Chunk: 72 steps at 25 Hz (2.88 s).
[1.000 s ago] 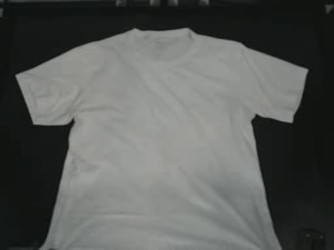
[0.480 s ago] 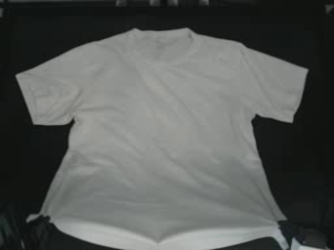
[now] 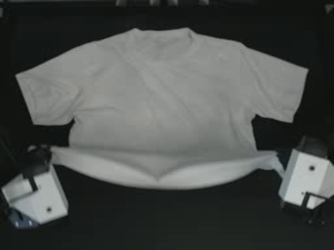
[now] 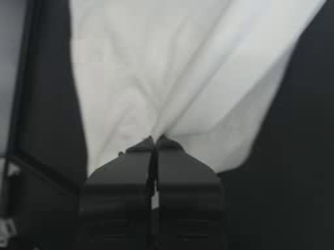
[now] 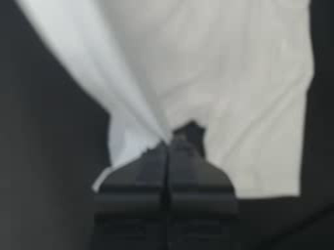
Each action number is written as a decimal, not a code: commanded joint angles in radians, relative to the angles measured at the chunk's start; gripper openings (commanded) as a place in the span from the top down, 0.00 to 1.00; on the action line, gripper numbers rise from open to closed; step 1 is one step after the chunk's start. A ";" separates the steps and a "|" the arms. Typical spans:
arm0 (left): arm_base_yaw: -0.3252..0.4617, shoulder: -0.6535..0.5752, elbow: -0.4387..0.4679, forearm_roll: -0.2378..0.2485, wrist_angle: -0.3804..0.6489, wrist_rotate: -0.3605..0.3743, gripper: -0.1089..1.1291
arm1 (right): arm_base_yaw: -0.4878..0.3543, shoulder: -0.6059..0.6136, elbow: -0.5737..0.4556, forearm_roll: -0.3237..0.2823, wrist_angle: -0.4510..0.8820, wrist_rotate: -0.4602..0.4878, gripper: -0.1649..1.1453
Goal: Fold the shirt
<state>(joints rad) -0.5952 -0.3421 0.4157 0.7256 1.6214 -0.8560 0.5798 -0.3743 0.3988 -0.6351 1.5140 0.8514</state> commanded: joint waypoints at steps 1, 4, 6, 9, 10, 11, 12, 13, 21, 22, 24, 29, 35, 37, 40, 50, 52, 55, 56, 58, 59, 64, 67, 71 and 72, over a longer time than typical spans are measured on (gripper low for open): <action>0.069 -0.087 0.018 0.025 -0.032 0.031 0.86 | -0.046 -0.054 0.025 -0.015 -0.023 -0.035 0.81; 0.135 -0.123 0.035 0.040 -0.080 0.074 0.86 | -0.110 -0.084 0.048 -0.014 -0.054 -0.058 0.81; 0.187 -0.135 0.041 0.043 -0.114 0.103 0.86 | -0.146 -0.094 0.057 -0.018 -0.081 -0.064 0.81; 0.281 -0.141 0.052 0.043 -0.175 0.164 0.86 | -0.199 -0.109 0.072 -0.041 -0.115 -0.087 0.81; 0.311 -0.143 0.055 0.043 -0.195 0.181 0.86 | -0.227 -0.112 0.077 -0.057 -0.109 -0.083 0.81; 0.342 -0.146 0.057 0.041 -0.218 0.201 0.86 | -0.258 -0.118 0.083 -0.067 -0.109 -0.087 0.81; 0.371 -0.150 0.060 0.041 -0.238 0.218 0.86 | -0.285 -0.123 0.091 -0.077 -0.112 -0.094 0.81; 0.397 -0.156 0.064 0.040 -0.258 0.230 0.86 | -0.313 -0.129 0.097 -0.078 -0.118 -0.101 0.81; 0.581 -0.253 0.158 0.035 -0.344 0.284 0.87 | -0.548 -0.195 0.169 -0.060 -0.275 -0.192 0.81; 0.609 -0.265 0.178 0.035 -0.365 0.285 0.87 | -0.575 -0.196 0.176 -0.055 -0.293 -0.209 0.81; 0.657 -0.284 0.202 0.034 -0.403 0.295 0.87 | -0.638 -0.196 0.192 -0.040 -0.319 -0.236 0.81; 0.795 -0.279 0.238 0.021 -0.499 0.354 0.87 | -0.795 -0.192 0.210 -0.026 -0.431 -0.287 0.81; 0.982 -0.207 0.242 0.008 -0.650 0.413 0.87 | -0.962 -0.149 0.227 -0.023 -0.565 -0.322 0.81; 1.031 -0.166 0.241 0.000 -0.686 0.442 0.87 | -1.012 -0.124 0.235 -0.012 -0.615 -0.336 0.81; 1.092 -0.103 0.233 -0.005 -0.736 0.480 0.87 | -1.089 -0.083 0.247 -0.014 -0.687 -0.341 0.81; 1.236 0.080 0.147 0.000 -0.854 0.502 0.87 | -1.298 0.006 0.249 -0.009 -0.868 -0.364 0.81; 1.253 0.121 0.129 0.000 -0.859 0.503 0.87 | -1.322 0.026 0.249 0.000 -0.907 -0.362 0.81; 1.281 0.170 0.107 0.000 -0.876 0.505 0.87 | -1.348 0.072 0.244 0.003 -0.950 -0.359 0.81; 1.289 0.186 0.103 0.002 -0.887 0.505 0.87 | -1.356 0.087 0.244 0.003 -0.960 -0.357 0.81; 1.305 0.218 0.100 0.000 -0.902 0.505 0.87 | -1.378 0.118 0.242 0.005 -0.988 -0.356 0.81; 1.313 0.232 0.100 0.000 -0.908 0.505 0.87 | -1.388 0.132 0.242 0.008 -1.003 -0.354 0.81; 1.345 0.291 0.112 -0.003 -0.957 0.505 0.87 | -1.407 0.209 0.242 0.021 -1.051 -0.357 0.81; 1.351 0.330 0.112 -0.003 -0.979 0.505 0.87 | -1.416 0.256 0.244 0.023 -1.078 -0.354 0.81; 1.355 0.382 0.104 -0.003 -0.988 0.506 0.87 | -1.427 0.305 0.252 0.028 -1.117 -0.351 0.81; 1.355 0.393 0.104 0.000 -0.994 0.506 0.87 | -1.427 0.314 0.250 0.028 -1.123 -0.351 0.81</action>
<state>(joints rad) 0.7517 0.0598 0.5384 0.7210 0.6351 -0.3513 -0.8422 -0.0522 0.6596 -0.6105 0.4034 0.4985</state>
